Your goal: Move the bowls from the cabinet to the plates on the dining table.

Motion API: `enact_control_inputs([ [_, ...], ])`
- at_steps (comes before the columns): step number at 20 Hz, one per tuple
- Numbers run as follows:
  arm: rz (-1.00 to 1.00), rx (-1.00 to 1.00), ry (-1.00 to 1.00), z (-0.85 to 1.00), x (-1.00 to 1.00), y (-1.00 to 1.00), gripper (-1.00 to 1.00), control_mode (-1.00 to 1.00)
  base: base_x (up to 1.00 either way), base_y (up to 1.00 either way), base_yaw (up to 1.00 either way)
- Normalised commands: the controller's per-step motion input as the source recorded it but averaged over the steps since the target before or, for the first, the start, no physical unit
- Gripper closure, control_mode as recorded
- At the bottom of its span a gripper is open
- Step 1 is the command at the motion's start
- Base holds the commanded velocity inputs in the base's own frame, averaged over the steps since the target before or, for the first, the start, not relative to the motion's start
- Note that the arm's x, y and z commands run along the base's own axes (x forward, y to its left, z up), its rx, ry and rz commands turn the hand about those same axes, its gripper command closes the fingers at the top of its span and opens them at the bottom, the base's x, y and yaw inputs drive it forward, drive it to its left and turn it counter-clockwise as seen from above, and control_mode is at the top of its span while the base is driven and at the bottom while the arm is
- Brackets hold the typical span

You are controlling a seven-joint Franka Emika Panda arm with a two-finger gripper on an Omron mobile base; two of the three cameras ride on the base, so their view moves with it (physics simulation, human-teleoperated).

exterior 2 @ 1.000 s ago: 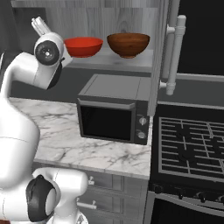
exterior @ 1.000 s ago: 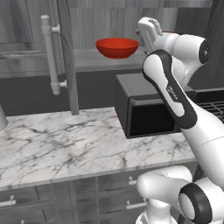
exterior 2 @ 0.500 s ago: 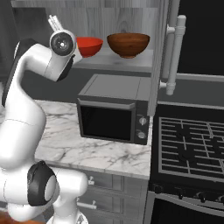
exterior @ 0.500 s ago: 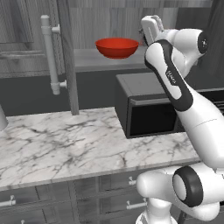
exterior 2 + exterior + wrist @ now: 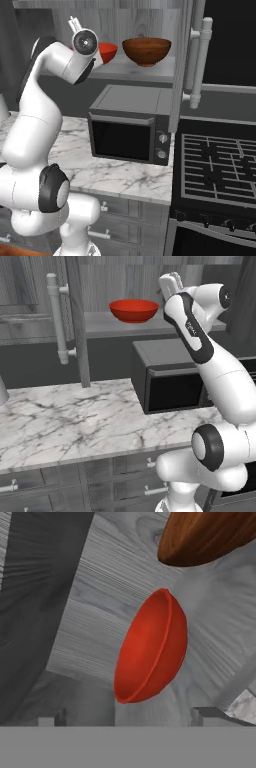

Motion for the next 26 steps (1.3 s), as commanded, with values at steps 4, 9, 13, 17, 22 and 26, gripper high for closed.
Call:
enact_control_inputs([
  [4, 0.00, 0.00, -0.01, -0.19, 0.34, 0.00, -1.00, -1.00, 0.00, 0.00, 0.00],
  [9, 0.00, 0.00, 0.00, -0.15, 0.35, 0.00, -1.00, -1.00, 0.00, 0.00, 0.00],
  [13, 0.00, 0.00, 0.01, -0.09, 0.42, -0.02, -1.00, -1.00, 0.00, 0.00, 0.00],
  [17, 0.00, 0.02, 0.14, 0.00, 0.37, -0.04, -1.00, -1.00, 0.00, 0.00, 0.00],
  [22, 0.00, 0.02, 0.16, 0.00, 0.35, -0.06, -1.00, -1.00, 0.00, 0.00, 0.00],
  [26, 0.00, 0.00, 0.09, -0.06, 0.31, -0.01, -1.00, -1.00, 0.00, 0.00, 0.00],
])
